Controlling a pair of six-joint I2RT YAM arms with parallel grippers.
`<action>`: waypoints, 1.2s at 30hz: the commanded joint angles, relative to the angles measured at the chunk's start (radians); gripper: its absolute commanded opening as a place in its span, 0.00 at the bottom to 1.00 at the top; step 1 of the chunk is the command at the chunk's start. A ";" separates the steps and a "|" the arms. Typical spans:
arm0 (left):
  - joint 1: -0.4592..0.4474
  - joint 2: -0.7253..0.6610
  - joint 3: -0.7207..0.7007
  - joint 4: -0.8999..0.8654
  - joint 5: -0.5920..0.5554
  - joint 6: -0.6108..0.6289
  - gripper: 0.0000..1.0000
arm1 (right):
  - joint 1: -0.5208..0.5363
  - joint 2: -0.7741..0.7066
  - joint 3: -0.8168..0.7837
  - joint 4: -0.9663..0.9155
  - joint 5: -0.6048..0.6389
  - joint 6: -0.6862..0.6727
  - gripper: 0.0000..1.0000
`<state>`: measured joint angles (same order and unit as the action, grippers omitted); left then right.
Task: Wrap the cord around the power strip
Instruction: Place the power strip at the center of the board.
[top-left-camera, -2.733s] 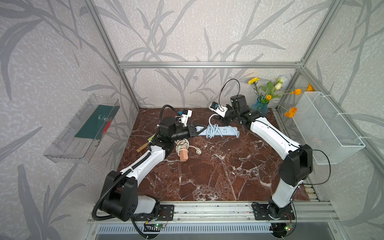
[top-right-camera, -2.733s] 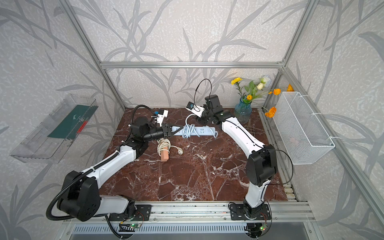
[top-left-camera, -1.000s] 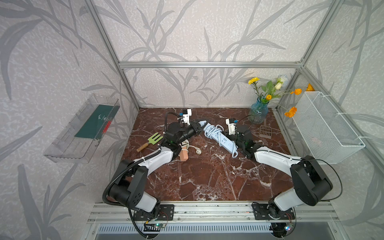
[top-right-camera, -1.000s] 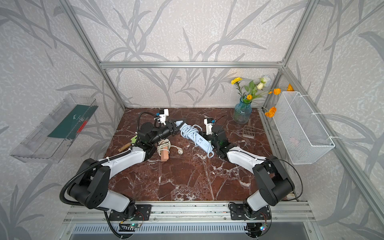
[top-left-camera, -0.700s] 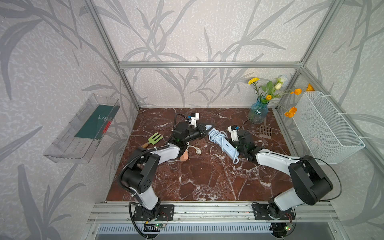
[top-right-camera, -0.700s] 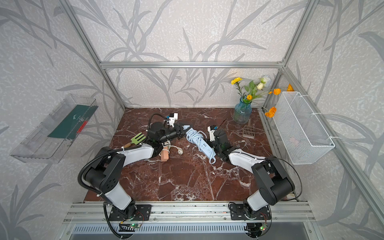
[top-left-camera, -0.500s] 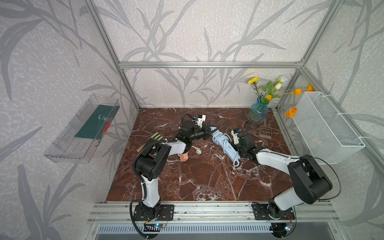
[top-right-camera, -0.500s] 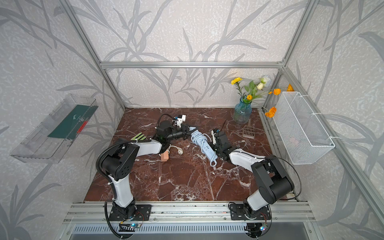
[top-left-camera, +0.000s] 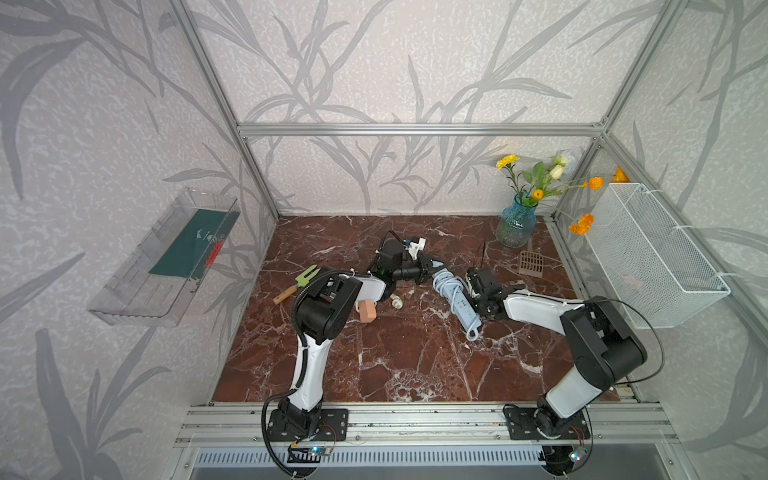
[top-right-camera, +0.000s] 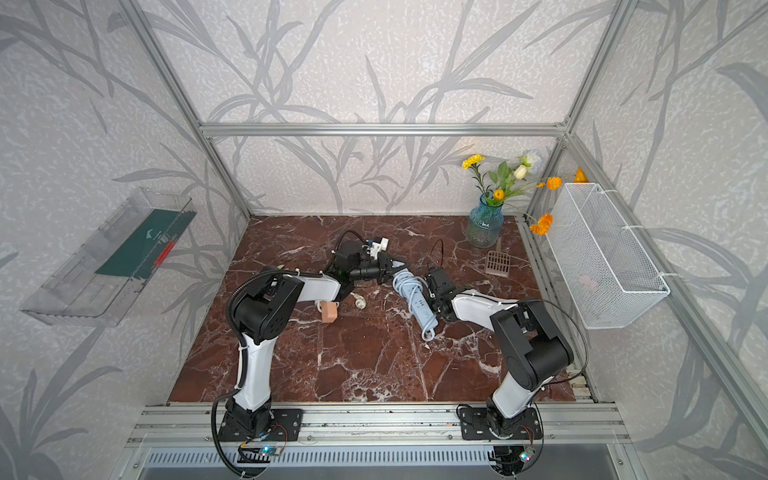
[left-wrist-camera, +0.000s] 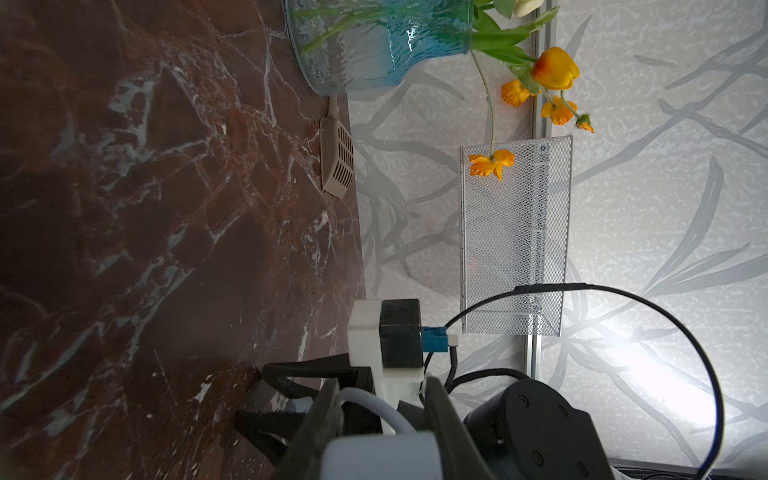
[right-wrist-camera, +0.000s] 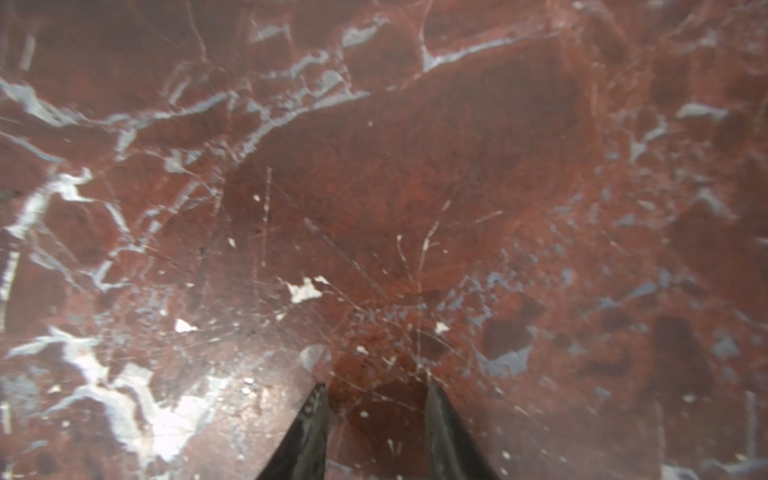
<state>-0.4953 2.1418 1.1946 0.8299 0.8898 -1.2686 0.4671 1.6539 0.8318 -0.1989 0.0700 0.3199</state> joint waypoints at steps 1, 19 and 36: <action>0.038 0.073 0.022 -0.045 -0.163 0.211 0.00 | 0.025 -0.040 0.065 -0.159 -0.058 -0.056 0.37; 0.128 0.174 0.082 0.001 0.110 0.124 0.00 | 0.025 -0.156 0.210 -0.494 -0.052 -0.140 0.73; 0.086 0.171 0.183 -0.334 0.052 0.331 0.01 | 0.006 -0.174 0.241 -0.498 -0.187 -0.124 0.85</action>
<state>-0.3847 2.3428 1.3453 0.6331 0.9844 -1.0790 0.4843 1.5082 1.0382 -0.6968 -0.0814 0.1738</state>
